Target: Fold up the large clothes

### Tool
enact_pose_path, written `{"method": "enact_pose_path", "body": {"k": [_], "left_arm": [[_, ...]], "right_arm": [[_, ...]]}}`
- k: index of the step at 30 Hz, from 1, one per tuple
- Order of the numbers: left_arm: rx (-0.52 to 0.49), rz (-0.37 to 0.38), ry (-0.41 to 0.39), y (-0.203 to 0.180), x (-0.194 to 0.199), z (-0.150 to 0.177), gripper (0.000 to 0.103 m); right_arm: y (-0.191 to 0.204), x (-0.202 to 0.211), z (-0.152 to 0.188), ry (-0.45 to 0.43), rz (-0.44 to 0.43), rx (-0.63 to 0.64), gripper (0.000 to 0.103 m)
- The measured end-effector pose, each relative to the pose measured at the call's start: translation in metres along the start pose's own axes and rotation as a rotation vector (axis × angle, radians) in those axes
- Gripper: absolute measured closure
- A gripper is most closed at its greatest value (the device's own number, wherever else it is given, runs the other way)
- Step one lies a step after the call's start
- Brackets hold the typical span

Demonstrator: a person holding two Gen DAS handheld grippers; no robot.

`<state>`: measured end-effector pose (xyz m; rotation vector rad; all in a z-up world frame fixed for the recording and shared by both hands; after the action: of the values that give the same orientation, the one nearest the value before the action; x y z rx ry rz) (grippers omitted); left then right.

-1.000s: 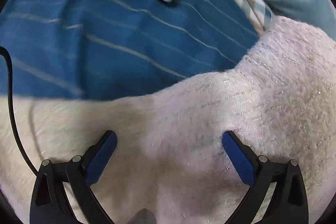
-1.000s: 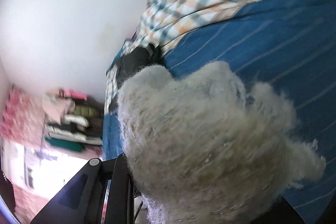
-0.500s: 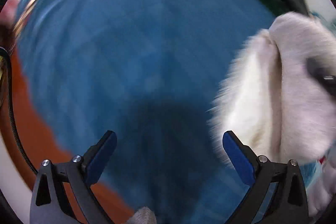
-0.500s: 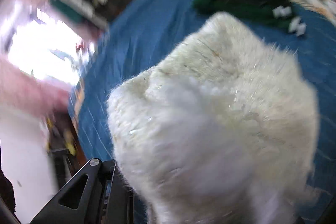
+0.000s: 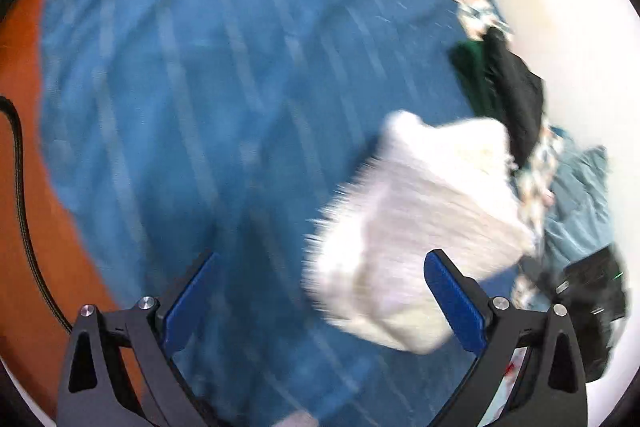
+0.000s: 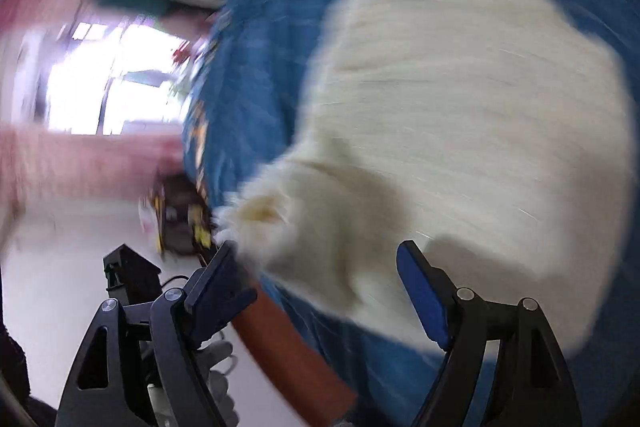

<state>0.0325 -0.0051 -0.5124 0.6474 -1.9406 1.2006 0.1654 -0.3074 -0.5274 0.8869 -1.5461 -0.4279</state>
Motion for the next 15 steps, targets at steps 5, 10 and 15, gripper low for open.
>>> {"method": "enact_pose_path", "body": {"k": [5, 10, 15], "left_arm": [[0.015, 0.120, 0.050, -0.033, -0.028, 0.013, 0.000], [0.057, 0.056, 0.019, -0.035, -0.077, 0.003, 0.028], [0.049, 0.035, -0.102, -0.045, -0.055, -0.007, 0.090]], "right_arm": [[-0.088, 0.046, 0.015, -0.053, 0.194, -0.179, 0.021], [-0.134, 0.068, 0.022, -0.101, 0.240, -0.289, 0.021], [-0.133, 0.068, 0.004, -0.123, 0.256, -0.288, 0.021]]}}
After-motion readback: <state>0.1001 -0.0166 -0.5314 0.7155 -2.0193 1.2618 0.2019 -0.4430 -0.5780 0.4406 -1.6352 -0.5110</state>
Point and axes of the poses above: each gripper's, at about its wrist camera, not at the fingertips, and x roughly against the way its jaws point, y to its left, z to its underside, the point moved 4 cm from there along -x, roughly the way its jaws point, and after that the axes turned 14 degrees about -y, right-handed, at the moved point
